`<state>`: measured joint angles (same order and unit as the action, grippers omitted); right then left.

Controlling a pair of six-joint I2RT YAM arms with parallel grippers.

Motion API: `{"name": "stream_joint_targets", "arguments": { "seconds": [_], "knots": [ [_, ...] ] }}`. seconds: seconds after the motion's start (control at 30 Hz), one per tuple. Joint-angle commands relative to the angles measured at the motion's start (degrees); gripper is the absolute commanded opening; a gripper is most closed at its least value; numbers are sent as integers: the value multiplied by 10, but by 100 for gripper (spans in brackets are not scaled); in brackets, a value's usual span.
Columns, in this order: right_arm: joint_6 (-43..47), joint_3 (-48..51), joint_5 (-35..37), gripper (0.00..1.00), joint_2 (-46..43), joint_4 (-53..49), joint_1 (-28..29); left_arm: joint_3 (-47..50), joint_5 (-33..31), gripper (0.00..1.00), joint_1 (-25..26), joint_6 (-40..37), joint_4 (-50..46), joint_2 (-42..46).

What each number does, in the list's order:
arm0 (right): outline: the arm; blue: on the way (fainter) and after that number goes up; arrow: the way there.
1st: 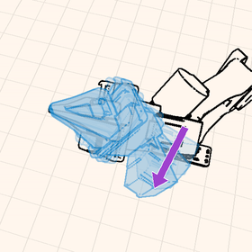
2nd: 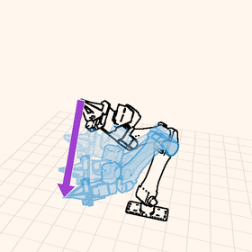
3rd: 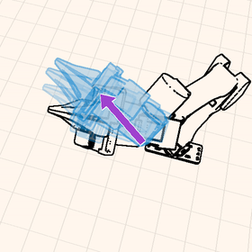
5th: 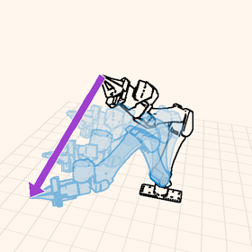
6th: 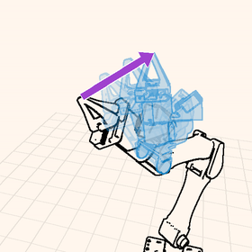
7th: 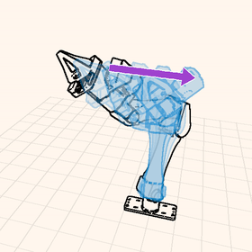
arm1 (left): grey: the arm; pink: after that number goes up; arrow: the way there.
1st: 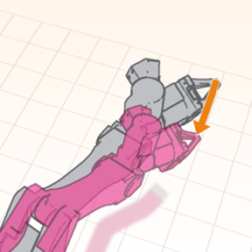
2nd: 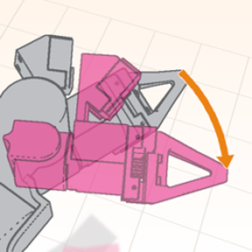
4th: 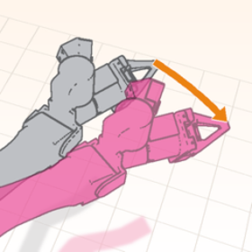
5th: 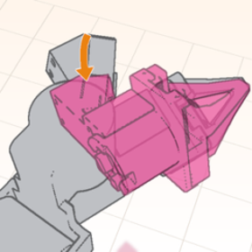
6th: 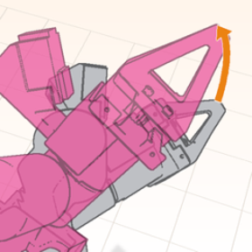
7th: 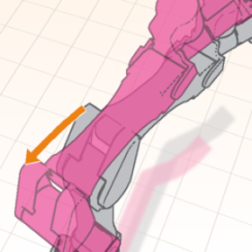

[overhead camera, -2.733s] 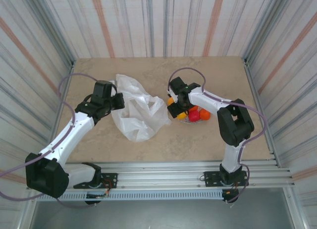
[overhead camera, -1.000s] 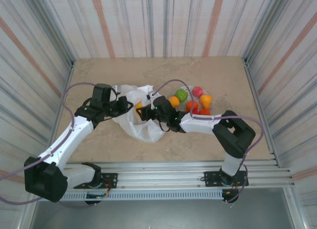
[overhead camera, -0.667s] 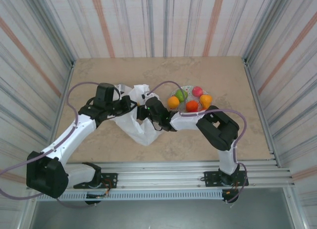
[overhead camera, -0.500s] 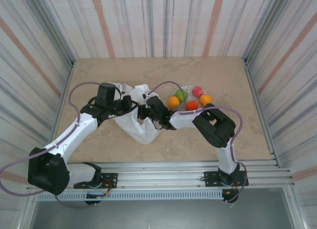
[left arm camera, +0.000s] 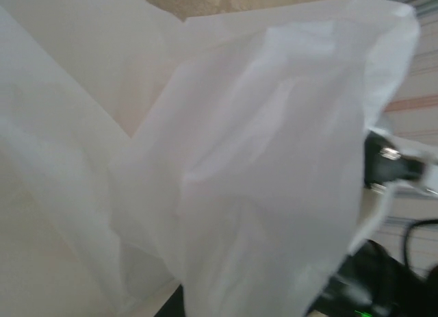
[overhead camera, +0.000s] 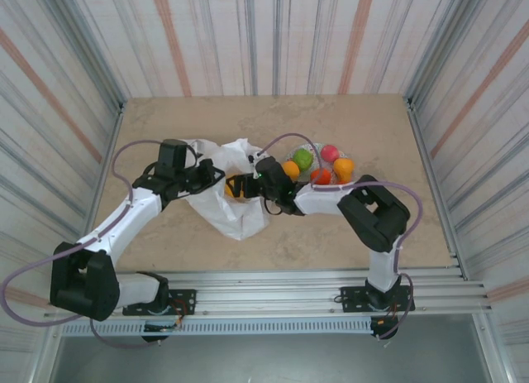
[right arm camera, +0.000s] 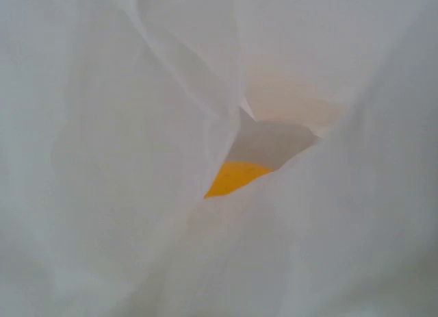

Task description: Place the fruits into the plastic bag

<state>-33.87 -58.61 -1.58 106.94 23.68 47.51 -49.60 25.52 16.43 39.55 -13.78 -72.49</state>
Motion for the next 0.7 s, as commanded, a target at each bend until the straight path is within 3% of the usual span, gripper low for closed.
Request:
{"name": "stream_joint_targets", "arguments": {
  "seconds": [0.0, 0.33, 0.47, 0.67],
  "knots": [
    [25, 26, 10, 99, -65, -54, -4, 13, 2, 0, -19, -16, -3, 6],
    [78, 106, 15, 100, -227, -137, -15, 23, 3, 0, -40, -28, -5, 5],
    [119, 105, 59, 99, -297, -239, -29, 22, 13, 0, -40, -32, -4, 5],
    [154, 80, 54, 98, -322, -401, -144, 25, 21, 0, -40, -30, 0, 5]
  ]
}}
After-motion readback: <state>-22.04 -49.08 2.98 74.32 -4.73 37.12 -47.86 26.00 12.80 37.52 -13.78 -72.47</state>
